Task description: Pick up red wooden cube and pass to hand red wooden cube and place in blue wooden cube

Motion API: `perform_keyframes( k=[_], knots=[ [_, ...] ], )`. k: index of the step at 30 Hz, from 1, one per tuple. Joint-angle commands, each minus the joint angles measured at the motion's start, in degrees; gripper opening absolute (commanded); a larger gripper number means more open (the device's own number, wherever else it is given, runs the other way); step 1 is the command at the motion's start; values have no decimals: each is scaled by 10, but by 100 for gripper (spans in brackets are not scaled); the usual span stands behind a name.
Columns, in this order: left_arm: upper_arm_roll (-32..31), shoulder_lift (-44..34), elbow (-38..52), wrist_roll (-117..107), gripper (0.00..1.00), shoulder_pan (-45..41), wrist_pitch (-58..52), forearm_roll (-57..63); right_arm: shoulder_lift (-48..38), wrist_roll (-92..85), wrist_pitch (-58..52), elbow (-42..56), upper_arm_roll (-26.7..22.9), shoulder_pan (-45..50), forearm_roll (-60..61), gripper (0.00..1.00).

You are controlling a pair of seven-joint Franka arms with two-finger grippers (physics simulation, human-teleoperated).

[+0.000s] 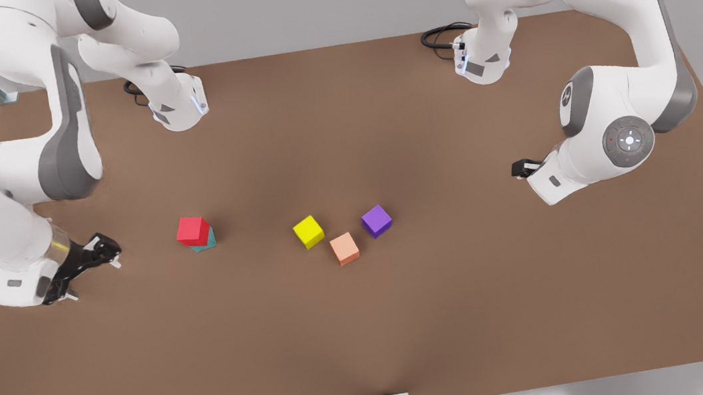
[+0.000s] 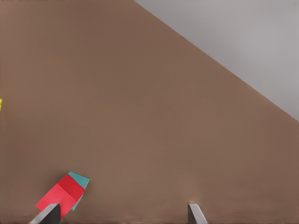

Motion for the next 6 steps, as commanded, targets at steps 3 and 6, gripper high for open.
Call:
perform_keyframes(
  k=[3,6],
  knots=[
    [0,-1,0,-4,100,0,0,0,-18,319,-166,4,-14,-7,30,100],
    [0,-1,0,-4,100,0,0,0,-18,319,-166,3,-14,-7,31,100]
  ],
)
